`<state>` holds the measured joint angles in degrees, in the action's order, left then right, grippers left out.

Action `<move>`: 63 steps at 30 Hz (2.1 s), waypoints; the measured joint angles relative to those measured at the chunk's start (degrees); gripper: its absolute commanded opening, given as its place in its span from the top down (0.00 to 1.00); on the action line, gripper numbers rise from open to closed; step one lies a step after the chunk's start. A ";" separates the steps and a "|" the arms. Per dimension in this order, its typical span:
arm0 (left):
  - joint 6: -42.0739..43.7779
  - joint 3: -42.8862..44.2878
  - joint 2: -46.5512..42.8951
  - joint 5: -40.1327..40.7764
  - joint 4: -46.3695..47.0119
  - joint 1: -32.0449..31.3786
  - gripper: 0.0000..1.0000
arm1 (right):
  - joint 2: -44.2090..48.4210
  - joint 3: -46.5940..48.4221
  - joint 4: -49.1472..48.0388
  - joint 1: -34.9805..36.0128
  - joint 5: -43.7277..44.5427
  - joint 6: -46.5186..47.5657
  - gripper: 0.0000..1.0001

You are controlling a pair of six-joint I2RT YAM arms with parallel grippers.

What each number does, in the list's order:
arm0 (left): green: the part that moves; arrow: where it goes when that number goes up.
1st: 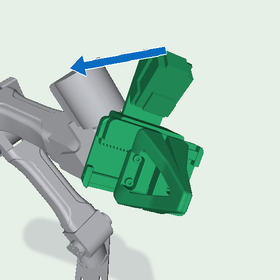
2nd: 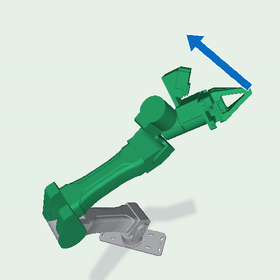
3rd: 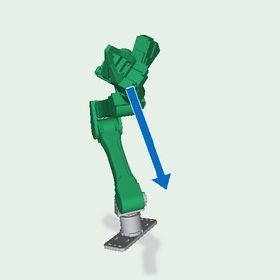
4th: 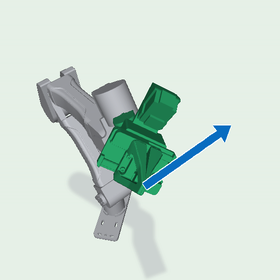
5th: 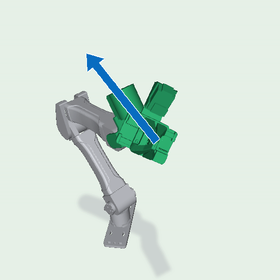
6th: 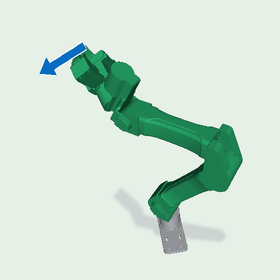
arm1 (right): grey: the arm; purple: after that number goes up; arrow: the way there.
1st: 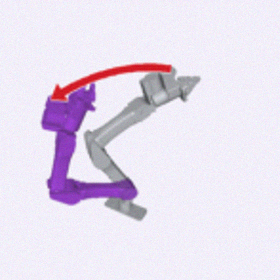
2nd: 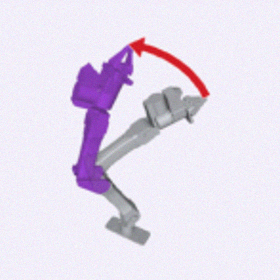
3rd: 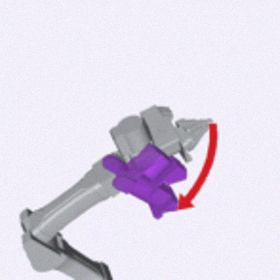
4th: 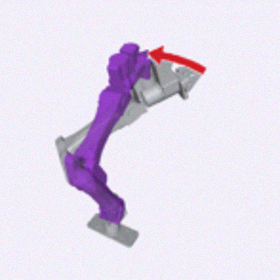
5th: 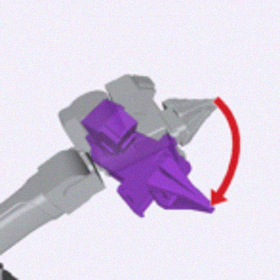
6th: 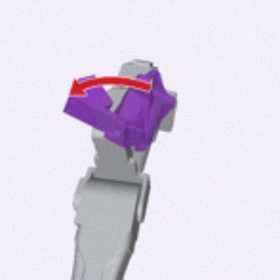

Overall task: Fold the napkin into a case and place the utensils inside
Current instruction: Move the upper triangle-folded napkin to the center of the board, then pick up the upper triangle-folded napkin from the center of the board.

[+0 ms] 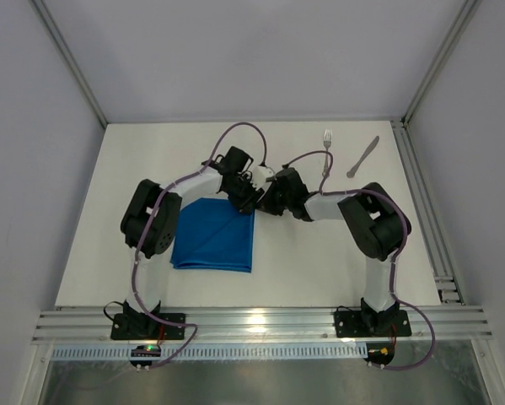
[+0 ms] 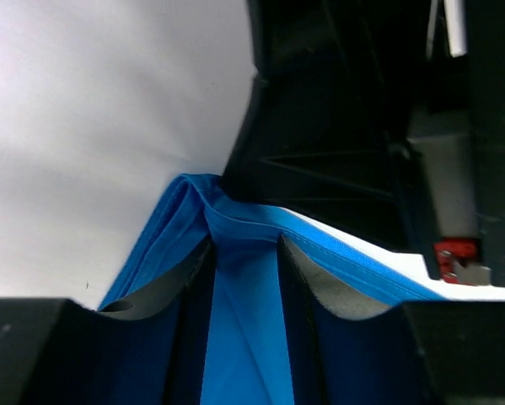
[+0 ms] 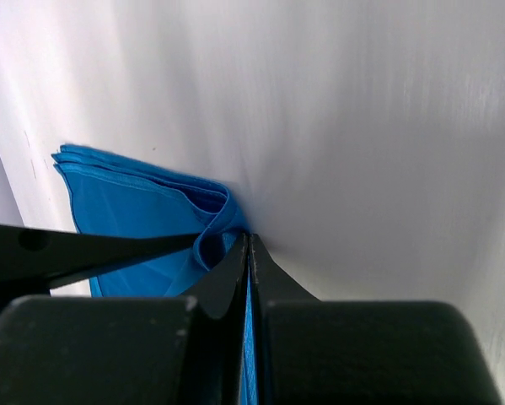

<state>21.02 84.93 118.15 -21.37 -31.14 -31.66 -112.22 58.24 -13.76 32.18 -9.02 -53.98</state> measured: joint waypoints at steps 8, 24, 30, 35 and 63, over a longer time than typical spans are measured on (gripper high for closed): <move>0.28 0.00 -1.42 -0.79 -1.09 0.33 0.47 | -2.03 2.64 0.07 -1.20 -0.61 -0.15 0.96; 26.80 -23.91 -34.67 0.22 -27.71 0.26 0.46 | -2.25 3.28 0.74 -1.25 -0.87 0.61 0.96; 30.86 -29.57 -34.97 3.98 -27.67 -0.72 0.48 | -2.27 3.98 2.01 -1.25 -0.85 1.33 0.96; 32.28 -33.35 -35.04 6.03 -22.84 -0.74 0.53 | -2.29 4.46 3.06 -1.25 -0.79 1.68 0.96; 36.04 -38.60 -38.29 7.67 -19.89 -0.74 0.99 | -2.29 4.90 3.98 -1.20 -0.74 1.97 0.96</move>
<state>57.06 46.33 79.85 -13.69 -51.03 -32.40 -114.52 63.13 -9.78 30.98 -9.76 -52.01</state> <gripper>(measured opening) 0.006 0.039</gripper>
